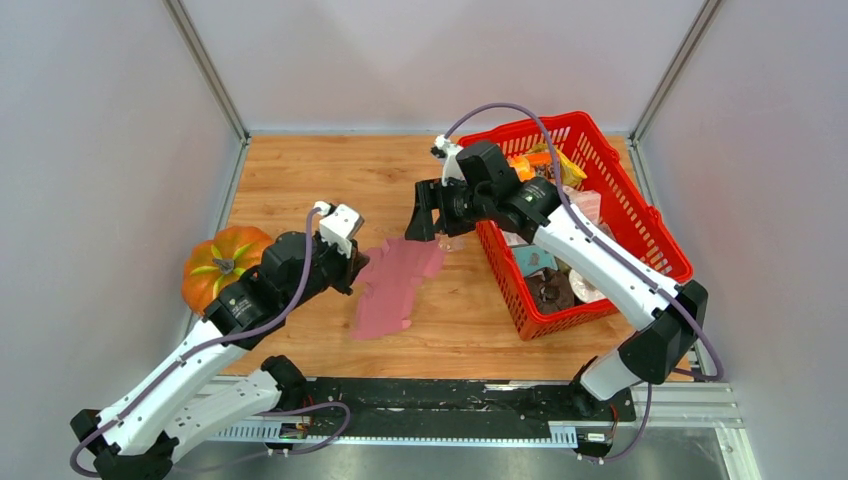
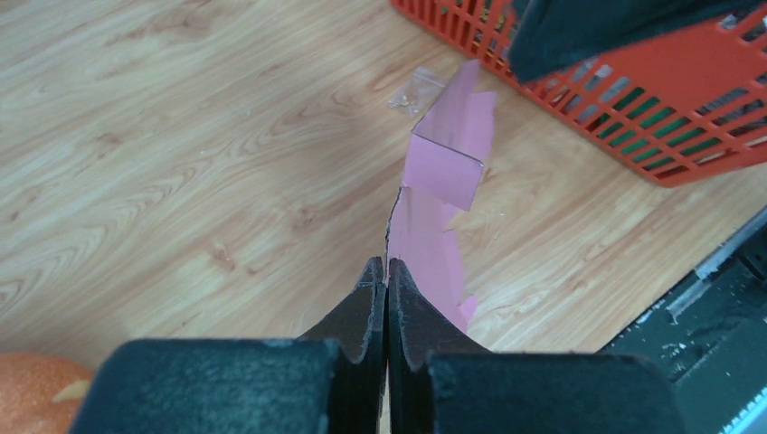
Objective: Fold the paper box
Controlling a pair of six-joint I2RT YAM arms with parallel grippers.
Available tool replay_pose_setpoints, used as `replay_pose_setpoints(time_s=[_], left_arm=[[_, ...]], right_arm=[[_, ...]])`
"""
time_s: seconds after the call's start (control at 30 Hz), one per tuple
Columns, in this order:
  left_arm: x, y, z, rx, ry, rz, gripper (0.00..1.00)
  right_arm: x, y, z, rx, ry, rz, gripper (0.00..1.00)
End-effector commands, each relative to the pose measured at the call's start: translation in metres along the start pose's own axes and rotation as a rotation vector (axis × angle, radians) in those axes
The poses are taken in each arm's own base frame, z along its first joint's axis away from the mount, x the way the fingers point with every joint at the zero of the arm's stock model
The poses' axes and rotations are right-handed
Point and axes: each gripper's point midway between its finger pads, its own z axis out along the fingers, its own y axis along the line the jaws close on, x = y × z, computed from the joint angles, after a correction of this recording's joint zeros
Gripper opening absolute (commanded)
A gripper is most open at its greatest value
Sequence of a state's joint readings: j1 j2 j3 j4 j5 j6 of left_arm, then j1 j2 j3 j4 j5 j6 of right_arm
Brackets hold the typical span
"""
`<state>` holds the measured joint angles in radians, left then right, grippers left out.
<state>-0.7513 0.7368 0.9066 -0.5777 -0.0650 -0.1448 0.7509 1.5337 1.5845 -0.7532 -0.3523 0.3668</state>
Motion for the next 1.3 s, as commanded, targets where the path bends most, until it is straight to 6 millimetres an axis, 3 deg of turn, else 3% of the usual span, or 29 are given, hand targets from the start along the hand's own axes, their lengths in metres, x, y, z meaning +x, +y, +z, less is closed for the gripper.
replay_pose_setpoints(time_s=[0.0,0.03,0.2,0.23,0.3,0.43,0.73,0.93,1.27], left_arm=[[-0.018,0.011,0.001,-0.069,-0.108,-0.034,0.00],[-0.010,0.013,0.002,-0.073,-0.109,-0.033,0.00],[-0.005,0.013,0.005,-0.061,-0.192,-0.019,0.00],[-0.002,0.014,0.003,-0.063,-0.208,-0.016,0.00],[-0.004,0.016,0.000,-0.069,-0.243,-0.011,0.00],[-0.004,0.018,-0.004,-0.070,-0.303,0.007,0.00],[-0.003,0.019,-0.012,-0.067,-0.377,0.053,0.00],[-0.001,0.021,-0.014,-0.073,-0.379,0.061,0.00],[-0.002,0.020,-0.017,-0.070,-0.392,0.055,0.00]], right_arm=[[-0.034,-0.020,-0.031,0.204,-0.236,0.381,0.84],[-0.028,-0.017,-0.030,0.180,-0.239,0.425,0.85],[-0.042,-0.013,-0.021,0.106,-0.323,0.780,0.84],[-0.034,-0.017,-0.014,0.100,-0.304,0.846,0.83],[-0.038,-0.013,-0.009,0.043,-0.317,1.013,0.78],[-0.023,-0.002,0.015,-0.032,-0.196,1.201,0.70],[-0.020,0.000,0.035,0.013,-0.174,1.274,0.62],[-0.017,0.005,0.043,-0.003,-0.169,1.290,0.44],[-0.014,0.020,0.051,0.020,-0.156,1.252,0.40]])
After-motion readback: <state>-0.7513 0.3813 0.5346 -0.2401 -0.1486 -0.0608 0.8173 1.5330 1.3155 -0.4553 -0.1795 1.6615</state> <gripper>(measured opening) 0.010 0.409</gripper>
